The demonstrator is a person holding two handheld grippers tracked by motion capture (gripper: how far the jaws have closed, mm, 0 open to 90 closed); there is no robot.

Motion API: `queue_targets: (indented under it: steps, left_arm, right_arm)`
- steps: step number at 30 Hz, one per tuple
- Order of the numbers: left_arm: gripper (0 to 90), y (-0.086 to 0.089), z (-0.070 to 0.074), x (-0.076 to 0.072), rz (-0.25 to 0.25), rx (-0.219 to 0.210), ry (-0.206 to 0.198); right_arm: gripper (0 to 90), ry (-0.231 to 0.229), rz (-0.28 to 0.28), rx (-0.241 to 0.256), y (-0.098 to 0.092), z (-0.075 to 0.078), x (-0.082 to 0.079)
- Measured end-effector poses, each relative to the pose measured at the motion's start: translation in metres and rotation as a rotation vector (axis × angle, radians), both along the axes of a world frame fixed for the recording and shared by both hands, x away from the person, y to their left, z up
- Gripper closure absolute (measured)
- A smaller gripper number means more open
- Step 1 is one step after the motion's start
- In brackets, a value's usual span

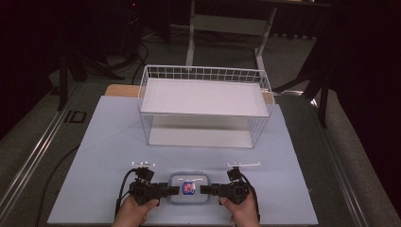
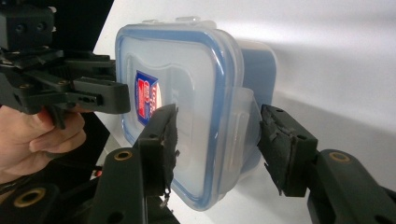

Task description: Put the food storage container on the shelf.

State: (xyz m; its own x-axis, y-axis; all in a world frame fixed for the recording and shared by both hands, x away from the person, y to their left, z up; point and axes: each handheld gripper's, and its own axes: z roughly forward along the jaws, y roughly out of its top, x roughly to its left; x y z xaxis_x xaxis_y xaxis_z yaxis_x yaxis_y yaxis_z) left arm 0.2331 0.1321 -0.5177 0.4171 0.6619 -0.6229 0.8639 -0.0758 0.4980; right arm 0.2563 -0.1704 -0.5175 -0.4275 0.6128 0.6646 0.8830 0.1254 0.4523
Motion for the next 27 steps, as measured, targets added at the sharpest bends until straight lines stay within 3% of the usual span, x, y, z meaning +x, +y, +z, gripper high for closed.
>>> queue_targets:
  steps: [4, 11, 20, 27]
  left_arm:
    - [48.8, -0.003, 0.002, 0.003, 0.003, 0.000, 0.004]
    - [49.1, -0.009, 0.019, 0.015, 0.006, -0.021, -0.067]
    - [49.1, -0.021, 0.038, 0.045, 0.004, -0.013, -0.128]
    - [49.1, -0.031, 0.039, 0.071, -0.008, -0.023, -0.182]
  right_arm:
    - [48.0, -0.035, -0.002, -0.019, 0.001, 0.006, 0.001]
    - [48.2, -0.113, -0.032, -0.025, -0.006, 0.029, 0.009]
    - [48.1, -0.196, -0.092, 0.002, -0.017, 0.044, 0.030]
    - [48.1, -0.230, -0.136, 0.006, -0.026, 0.050, 0.051]
